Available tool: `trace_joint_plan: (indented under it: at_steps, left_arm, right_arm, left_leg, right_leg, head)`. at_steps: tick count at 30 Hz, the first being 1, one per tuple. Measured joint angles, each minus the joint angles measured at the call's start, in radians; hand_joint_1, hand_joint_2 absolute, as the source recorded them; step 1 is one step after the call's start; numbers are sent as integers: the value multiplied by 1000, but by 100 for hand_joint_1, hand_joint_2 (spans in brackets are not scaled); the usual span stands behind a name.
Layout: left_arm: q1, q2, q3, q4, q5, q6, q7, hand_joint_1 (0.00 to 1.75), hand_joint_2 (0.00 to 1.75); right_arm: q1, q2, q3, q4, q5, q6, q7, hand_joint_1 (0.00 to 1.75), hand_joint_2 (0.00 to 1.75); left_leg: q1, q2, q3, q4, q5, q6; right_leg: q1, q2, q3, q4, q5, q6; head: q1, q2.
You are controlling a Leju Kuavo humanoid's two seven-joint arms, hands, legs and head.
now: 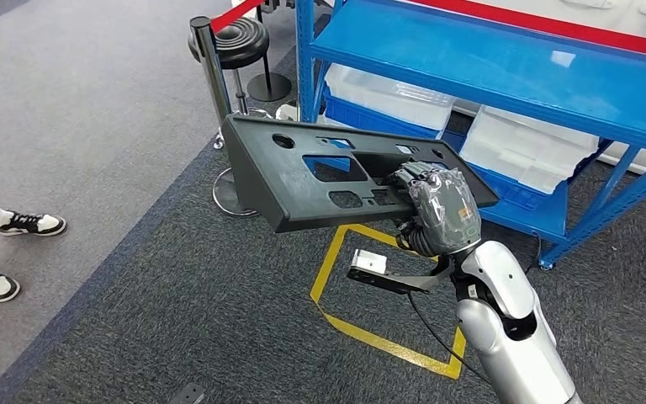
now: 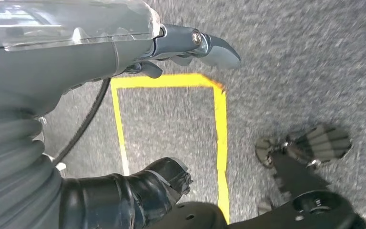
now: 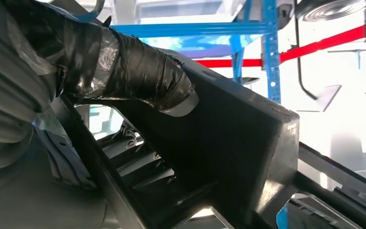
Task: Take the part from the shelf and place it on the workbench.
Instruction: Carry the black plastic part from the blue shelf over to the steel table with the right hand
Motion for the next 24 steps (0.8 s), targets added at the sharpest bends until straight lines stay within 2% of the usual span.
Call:
trace_joint_plan:
  at_steps: [2, 3, 4, 5, 6, 7, 8, 9, 10, 11, 12, 13, 14, 15, 16, 17, 18, 19, 21, 22, 23, 24]
  left_arm:
    - [-2, -1, 0, 0, -1, -1, -1, 0, 175]
    - [-2, -1, 0, 0, -2, -1, -1, 0, 175]
    - [-2, -1, 0, 0, -3, -2, -2, 0, 175]
    - [0, 1, 0, 0, -4, -2, -2, 0, 175]
    - [1, 2, 0, 1, -5, -2, -2, 0, 175]
    - [1, 3, 0, 2, -6, -3, -2, 0, 175]
    - [1, 4, 0, 3, -7, -4, -2, 0, 175]
    - [0, 4, 0, 3, -7, -6, -5, 0, 175]
    - [-1, 4, 0, 3, -6, -7, -9, 0, 175]
    - [-1, 3, 0, 3, -5, -9, -16, 0, 175]
    - [-2, 3, 0, 3, -4, -10, -22, 0, 175]
    - [-2, 3, 0, 3, -2, -12, -28, 0, 175]
    - [-2, 3, 0, 3, -1, -14, -34, 0, 175]
    - [-2, 3, 0, 3, 1, -16, -38, 0, 175]
    - [-4, 4, 0, 4, 1, -18, -42, 0, 175]
    - [-6, 4, 0, 4, 2, -19, -46, 0, 175]
    - [-8, 5, 0, 5, 3, -19, -48, 0, 175]
    - [-10, 6, 0, 5, 3, -19, -50, 0, 175]
    - [-10, 6, 0, 6, 3, -20, -53, 0, 175]
    - [-9, 6, 0, 6, 3, -20, -54, 0, 175]
    - [-8, 5, 0, 6, 3, -20, -54, 0, 175]
    - [-7, 4, 0, 6, 2, -20, -54, 0, 175]
  right_arm:
    - [-3, 0, 0, 0, 0, 1, 0, 175, 175]
    - [-5, 0, 0, 0, 0, 2, 0, 175, 175]
    - [-6, 0, 0, 1, 0, 2, 0, 175, 175]
    - [-8, 0, 0, 1, 0, 2, 0, 175, 175]
    - [-11, 0, 0, 2, 0, 3, 0, 175, 175]
    - [-14, 1, 0, 3, 0, 3, 0, 175, 175]
    - [-16, 1, 0, 3, 0, 4, 0, 175, 175]
    - [-17, 2, 0, 4, 0, 4, 0, 175, 175]
    - [-18, 2, 0, 5, 0, 4, 0, 175, 175]
    - [-18, 2, 0, 5, 0, 4, 0, 175, 175]
    - [-18, 2, 0, 6, 0, 4, 0, 175, 175]
    - [-18, 2, 0, 6, 0, 4, 0, 175, 175]
    - [-19, 2, 1, 6, 0, 5, 0, 175, 175]
    - [-19, 2, 1, 7, 0, 5, 0, 175, 175]
    - [-20, 2, 1, 7, 0, 5, 0, 175, 175]
    - [-22, 2, 0, 7, 0, 5, 0, 175, 175]
    - [-24, 2, 0, 7, 0, 5, 0, 175, 175]
    - [-27, 2, 1, 7, 0, 5, -1, 175, 175]
    - [-29, 2, 1, 7, -1, 5, -1, 175, 175]
    - [-30, 2, 2, 8, -1, 5, -2, 175, 175]
    - [-30, 2, 2, 9, -1, 5, -2, 175, 175]
    - [-30, 1, 2, 10, -1, 5, -2, 175, 175]
  left_leg:
    - [0, -19, -23, 11, 13, -11]
    - [2, -28, -29, 11, 22, -17]
    - [2, -37, -33, 8, 32, -24]
    - [2, -47, -35, 2, 44, -31]
    - [1, -46, -41, 1, 44, -38]
    - [-1, -34, -51, 13, 26, -43]
    - [-2, -14, -65, 43, -9, -48]
    - [0, 11, -82, 93, -58, -51]
    - [2, 28, -100, 159, -106, -56]
    - [5, 36, -113, 224, -133, -61]
    - [6, 40, -119, 275, -133, -65]
    - [7, 42, -112, 301, -108, -67]
    - [8, 45, -90, 294, -71, -68]
    - [7, 54, -49, 254, -42, -65]
    - [5, 73, 7, 186, -39, -61]
    - [0, 92, 67, 106, -56, -54]
    - [-5, 107, 111, 39, -80, -46]
    - [-10, 112, 135, -6, -100, -37]
    - [-11, 95, 136, -32, -97, -19]
    - [-9, 86, 133, -37, -87, -10]
    - [-7, 78, 127, -40, -77, 0]
    - [-5, 70, 120, -40, -67, 7]
  right_leg:
    - [1, 32, 75, -119, 10, -9]
    - [3, 43, 89, -146, 6, -13]
    - [6, 42, 92, -153, 9, -15]
    - [6, 31, 88, -156, 16, -19]
    - [5, 18, 84, -161, 27, -24]
    - [2, 4, 78, -168, 37, -33]
    - [0, -9, 69, -174, 49, -41]
    - [0, -21, 58, -177, 59, -47]
    - [1, -32, 46, -177, 67, -50]
    - [3, -44, 35, -177, 74, -50]
    - [5, -56, 23, -176, 82, -49]
    - [6, -68, 11, -175, 90, -48]
    - [6, -80, 0, -173, 97, -46]
    - [8, -91, -9, -171, 104, -43]
    - [9, -100, -15, -170, 110, -40]
    - [11, -109, -18, -168, 115, -35]
    - [12, -119, -19, -168, 121, -30]
    - [12, -130, -20, -168, 127, -25]
    - [10, -145, -21, -169, 135, -13]
    - [9, -130, -26, -159, 125, -8]
    - [8, -103, -38, -130, 100, -4]
    - [7, -70, -58, -79, 63, -2]
  head:
    - [0, 0]
    - [0, 0]
    - [0, 0]
    - [0, 0]
    - [0, 0]
    - [-2, 0]
    - [-3, 0]
    - [-5, 0]
    - [-6, 0]
    - [-6, 0]
    - [-6, 0]
    - [-6, 0]
    - [-6, 0]
    - [-6, 0]
    - [-6, 0]
    - [-6, 0]
    - [-6, 0]
    - [-6, 0]
    - [-6, 0]
    - [-5, 0]
    - [-5, 0]
    - [-4, 0]
